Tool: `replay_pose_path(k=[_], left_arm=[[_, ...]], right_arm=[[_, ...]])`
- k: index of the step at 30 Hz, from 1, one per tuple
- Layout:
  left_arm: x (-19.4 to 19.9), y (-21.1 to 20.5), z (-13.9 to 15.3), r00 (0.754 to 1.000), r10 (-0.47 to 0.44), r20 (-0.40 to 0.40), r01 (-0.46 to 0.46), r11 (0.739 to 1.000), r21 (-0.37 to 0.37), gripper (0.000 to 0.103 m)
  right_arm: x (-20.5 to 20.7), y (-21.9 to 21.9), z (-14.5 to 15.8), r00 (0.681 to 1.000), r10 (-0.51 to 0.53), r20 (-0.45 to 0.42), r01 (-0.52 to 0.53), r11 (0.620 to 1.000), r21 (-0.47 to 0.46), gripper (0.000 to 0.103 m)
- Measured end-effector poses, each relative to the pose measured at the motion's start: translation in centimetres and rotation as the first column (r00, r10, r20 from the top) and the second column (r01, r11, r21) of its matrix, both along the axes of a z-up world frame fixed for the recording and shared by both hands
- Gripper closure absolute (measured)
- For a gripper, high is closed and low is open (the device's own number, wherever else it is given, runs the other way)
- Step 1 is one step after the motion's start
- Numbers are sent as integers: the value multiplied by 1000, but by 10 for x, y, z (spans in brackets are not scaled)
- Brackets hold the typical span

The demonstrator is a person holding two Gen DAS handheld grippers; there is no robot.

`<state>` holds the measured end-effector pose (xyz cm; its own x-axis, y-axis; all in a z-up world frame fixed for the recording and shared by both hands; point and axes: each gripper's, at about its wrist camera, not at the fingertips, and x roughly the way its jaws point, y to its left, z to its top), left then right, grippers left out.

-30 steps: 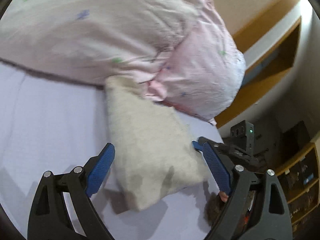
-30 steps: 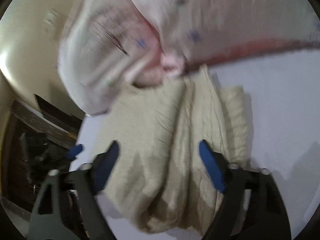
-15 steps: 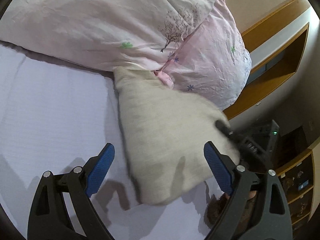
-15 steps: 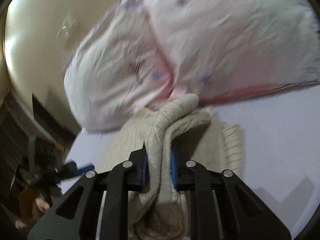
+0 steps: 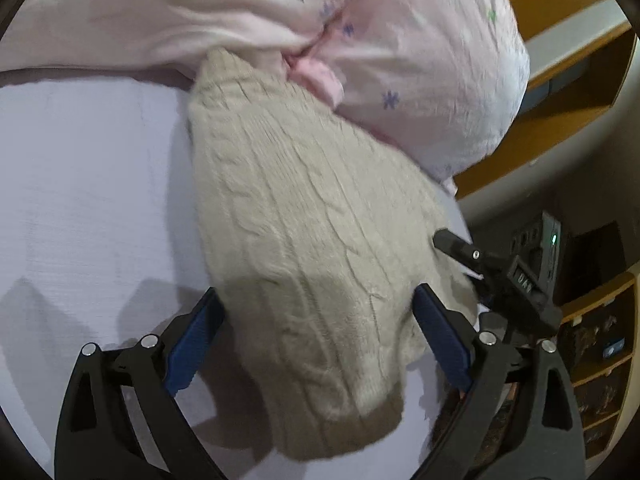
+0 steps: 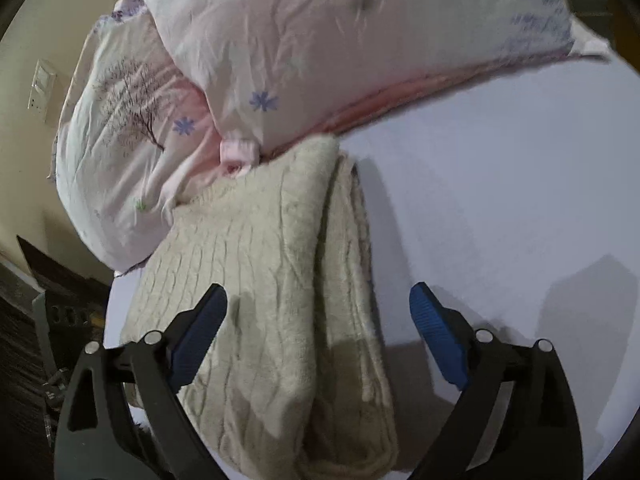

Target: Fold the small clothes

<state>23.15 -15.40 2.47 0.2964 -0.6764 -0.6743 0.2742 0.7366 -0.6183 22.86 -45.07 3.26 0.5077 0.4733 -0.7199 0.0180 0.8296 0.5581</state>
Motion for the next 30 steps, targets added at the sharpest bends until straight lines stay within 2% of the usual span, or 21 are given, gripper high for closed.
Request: replay_pose_path(k=[2,3,4,5,6,7,8,11,12,13,15,17,18,19,20,22,24,25,26,28,30], left_arm=[[-2,-9,0,999,-10,36,9,999,36,3],[-3,-12,0,999,-12,47,9,999,49,3],[-2,-13,0,999,-11,49,9,999,48,7],[-2,-10,-1,999,-3,48,1,999,39,28],[-2,-6,-2,999,1,46,-3,999,43,36],[-5,4,1,998,-7,61,6,1000,21,50],[-11,14,5,997,-13,79,12,1000,8,57],[-43,54,21,983,-33,178,31,999,17,58],[-55,66,24,977,-39,208,30,998,47,58],[-66,76,25,972,-48,230,28,995,93,57],[-85,91,18,968,-75,240,18,973,231,52],[-102,107,19,963,-68,261,-14,953,301,41],[-110,112,26,951,-53,304,-50,946,321,39],[-120,116,39,928,-32,371,-102,937,336,37],[-126,117,49,911,-23,412,-122,939,321,31],[-131,108,67,885,-20,464,-99,968,229,17],[-127,90,72,883,-47,466,-44,982,183,13],[-123,79,69,890,-65,451,-20,983,182,12],[-113,66,57,912,-80,402,-6,978,209,12],[-100,54,35,938,-92,336,2,966,259,14],[-113,52,37,921,-89,379,-30,954,298,15]], right_arm=[[-4,4,-1,999,42,13,-42,999,11,29],[-5,6,-2,998,60,21,-61,997,41,52],[-7,8,-1,997,62,45,-65,996,58,66],[-9,9,3,996,70,60,-74,995,62,70],[-13,15,9,992,86,89,-92,993,68,72],[-17,23,15,987,111,114,-120,990,73,73],[-22,28,22,982,135,131,-145,987,72,73],[-37,76,32,946,283,159,-288,958,8,74],[-41,87,30,935,322,146,-323,946,-16,71],[-44,105,24,922,369,117,-363,929,-64,62],[-50,119,22,924,369,99,-347,919,-185,45],[-67,110,43,940,278,200,-224,941,-254,44],[-74,105,52,937,247,246,-186,951,-247,42],[-87,100,67,919,227,322,-176,968,-181,42],[-94,98,72,908,236,346,-200,970,-137,42],[-103,112,75,887,305,346,-300,951,-72,42],[-104,127,63,894,356,274,-333,934,-126,38],[-96,135,45,921,341,190,-306,933,-192,36],[-89,137,29,939,320,124,-290,933,-213,36],[-90,138,23,945,289,151,-259,947,-190,36],[-104,139,35,945,283,163,-247,946,-208,32]])
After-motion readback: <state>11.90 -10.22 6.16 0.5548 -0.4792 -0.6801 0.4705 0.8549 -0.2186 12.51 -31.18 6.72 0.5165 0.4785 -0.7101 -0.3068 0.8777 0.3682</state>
